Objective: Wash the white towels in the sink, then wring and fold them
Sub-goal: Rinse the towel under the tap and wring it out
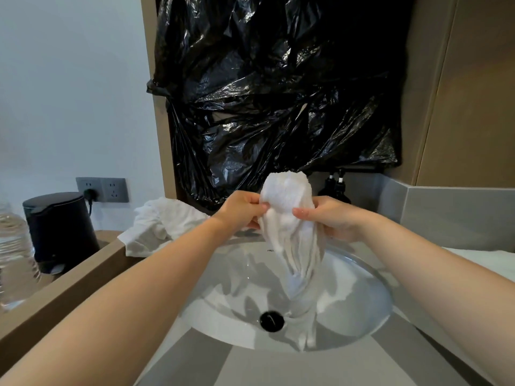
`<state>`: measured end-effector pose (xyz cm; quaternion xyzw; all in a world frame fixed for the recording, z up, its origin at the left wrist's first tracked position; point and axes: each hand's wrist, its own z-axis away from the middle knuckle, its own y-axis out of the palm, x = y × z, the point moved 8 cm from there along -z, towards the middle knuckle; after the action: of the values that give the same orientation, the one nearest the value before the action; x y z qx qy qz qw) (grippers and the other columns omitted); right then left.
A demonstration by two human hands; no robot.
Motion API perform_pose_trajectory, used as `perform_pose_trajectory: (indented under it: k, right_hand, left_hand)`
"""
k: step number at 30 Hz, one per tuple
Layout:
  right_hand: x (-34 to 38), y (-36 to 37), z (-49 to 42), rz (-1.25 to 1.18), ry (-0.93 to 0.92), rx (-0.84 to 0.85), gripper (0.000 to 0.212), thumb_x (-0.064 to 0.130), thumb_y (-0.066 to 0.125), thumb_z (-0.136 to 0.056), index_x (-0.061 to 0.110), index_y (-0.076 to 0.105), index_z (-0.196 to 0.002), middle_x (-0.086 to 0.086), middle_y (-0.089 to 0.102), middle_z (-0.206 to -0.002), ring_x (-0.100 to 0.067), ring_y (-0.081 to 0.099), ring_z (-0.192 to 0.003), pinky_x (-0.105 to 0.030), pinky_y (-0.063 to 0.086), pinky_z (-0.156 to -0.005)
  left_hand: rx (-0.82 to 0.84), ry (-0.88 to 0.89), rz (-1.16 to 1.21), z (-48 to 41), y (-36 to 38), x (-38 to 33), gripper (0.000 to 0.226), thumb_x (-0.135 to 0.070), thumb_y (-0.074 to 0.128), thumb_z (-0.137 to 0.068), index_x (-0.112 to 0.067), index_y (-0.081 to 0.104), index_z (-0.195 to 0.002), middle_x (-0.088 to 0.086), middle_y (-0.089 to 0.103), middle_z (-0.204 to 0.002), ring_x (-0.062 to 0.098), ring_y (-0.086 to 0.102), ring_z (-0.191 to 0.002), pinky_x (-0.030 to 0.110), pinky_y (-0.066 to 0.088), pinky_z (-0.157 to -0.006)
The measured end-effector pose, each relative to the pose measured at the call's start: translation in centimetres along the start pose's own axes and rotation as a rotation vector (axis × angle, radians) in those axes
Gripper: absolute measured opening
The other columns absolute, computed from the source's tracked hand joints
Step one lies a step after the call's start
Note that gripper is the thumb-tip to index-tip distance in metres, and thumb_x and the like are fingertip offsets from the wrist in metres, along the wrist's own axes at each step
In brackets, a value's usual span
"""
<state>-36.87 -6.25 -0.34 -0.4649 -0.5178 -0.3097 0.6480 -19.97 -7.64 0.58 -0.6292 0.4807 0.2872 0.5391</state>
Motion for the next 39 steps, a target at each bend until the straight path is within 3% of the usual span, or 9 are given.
perform_pose_trajectory:
  k: [4, 7, 11, 16, 19, 23, 26, 31, 39]
  right_hand:
    - [-0.1, -3.0, 0.9, -0.094, -0.041, -0.008, 0.078, 0.040, 0.084, -0.059, 0.004, 0.059, -0.122, -0.007, 0.073, -0.104, -0.023, 0.070, -0.095, -0.035, 0.056, -0.081]
    - [0.0, -4.1, 1.8, -0.149, -0.065, 0.107, 0.090, 0.047, 0.097, -0.031, 0.009, 0.067, -0.108, -0.008, 0.073, -0.102, -0.023, 0.071, -0.092, -0.032, 0.058, -0.072]
    - [3.0, -4.8, 2.5, -0.042, -0.206, 0.082, 0.021, 0.009, 0.082, -0.071, 0.015, 0.076, -0.090, -0.003, 0.074, -0.093, -0.019, 0.070, -0.091, -0.029, 0.058, -0.075]
    - [7.7, -5.3, 2.6, 0.882, -0.403, -0.226, 0.024, -0.009, 0.052, -0.082, 0.007, 0.066, -0.093, -0.008, 0.069, -0.090, -0.019, 0.062, -0.085, -0.025, 0.047, -0.065]
    - [6.6, -3.7, 1.6, 1.210, -0.273, -0.095, 0.015, 0.003, 0.053, -0.080, 0.010, 0.062, -0.090, -0.005, 0.065, -0.089, -0.022, 0.059, -0.082, -0.032, 0.045, -0.063]
    - [7.2, -6.6, 1.5, 1.000, -0.399, -0.486, 0.008, 0.022, 0.056, -0.090, 0.019, 0.062, -0.088, 0.000, 0.062, -0.090, -0.020, 0.060, -0.082, -0.035, 0.049, -0.072]
    - [0.9, -6.3, -0.4, 0.825, -0.066, -0.231, 0.027, 0.007, 0.048, -0.095, 0.014, 0.060, -0.072, -0.007, 0.066, -0.082, -0.017, 0.059, -0.075, -0.029, 0.049, -0.066]
    - [-4.0, -4.8, -0.6, -0.295, 0.092, -0.156, 0.045, 0.042, 0.035, -0.102, 0.007, 0.057, -0.085, -0.012, 0.064, -0.076, -0.025, 0.060, -0.075, -0.034, 0.046, -0.073]
    - [-12.0, -1.3, -1.7, -0.166, 0.419, -0.127, 0.075, 0.076, 0.030, -0.087, 0.007, 0.059, -0.094, -0.012, 0.063, -0.086, -0.027, 0.061, -0.078, -0.033, 0.046, -0.073]
  left_hand:
    - [-0.059, 0.061, -0.021, -0.8, -1.6, -1.1, 0.024, -0.005, 0.054, -0.097, -0.005, 0.067, -0.076, 0.006, 0.064, -0.072, 0.021, 0.064, -0.075, 0.041, 0.059, -0.083]
    - [0.187, 0.020, 0.204, -0.6, -0.9, -1.6, 0.017, -0.007, 0.051, -0.097, -0.007, 0.066, -0.089, 0.006, 0.068, -0.086, 0.023, 0.065, -0.088, 0.035, 0.054, -0.087]
    - [0.409, -0.098, 0.633, 1.1, 1.4, -3.3, 0.019, -0.014, 0.058, -0.085, -0.009, 0.072, -0.097, 0.008, 0.072, -0.091, 0.022, 0.070, -0.082, 0.035, 0.058, -0.074]
    - [0.529, -0.325, 0.413, 2.7, 3.9, -1.6, 0.065, -0.069, 0.028, -0.090, -0.019, 0.066, -0.105, 0.000, 0.076, -0.091, 0.012, 0.073, -0.082, 0.024, 0.058, -0.071]
    - [0.654, -0.281, 0.278, 3.2, 4.6, -2.0, 0.066, -0.067, 0.070, -0.071, -0.012, 0.063, -0.107, 0.001, 0.076, -0.091, 0.012, 0.073, -0.083, 0.024, 0.057, -0.071]
    - [0.336, -0.156, 0.685, 0.5, 2.7, -3.1, 0.040, -0.044, 0.053, -0.093, -0.011, 0.067, -0.109, 0.007, 0.074, -0.098, 0.020, 0.072, -0.089, 0.033, 0.058, -0.080]
    - [0.280, -0.104, 0.736, -0.2, 3.6, -2.9, 0.042, -0.037, 0.041, -0.101, -0.015, 0.075, -0.092, 0.004, 0.074, -0.090, 0.017, 0.072, -0.083, 0.031, 0.057, -0.075]
    - [0.297, -0.017, 0.758, -0.1, 5.0, -6.1, 0.029, -0.032, 0.050, -0.091, -0.010, 0.064, -0.079, 0.009, 0.064, -0.082, 0.018, 0.065, -0.077, 0.030, 0.055, -0.073]
    - [0.178, -0.012, 0.880, -1.4, 3.1, -6.8, 0.026, -0.034, 0.051, -0.092, -0.011, 0.057, -0.082, 0.009, 0.061, -0.084, 0.023, 0.063, -0.080, 0.036, 0.051, -0.080]
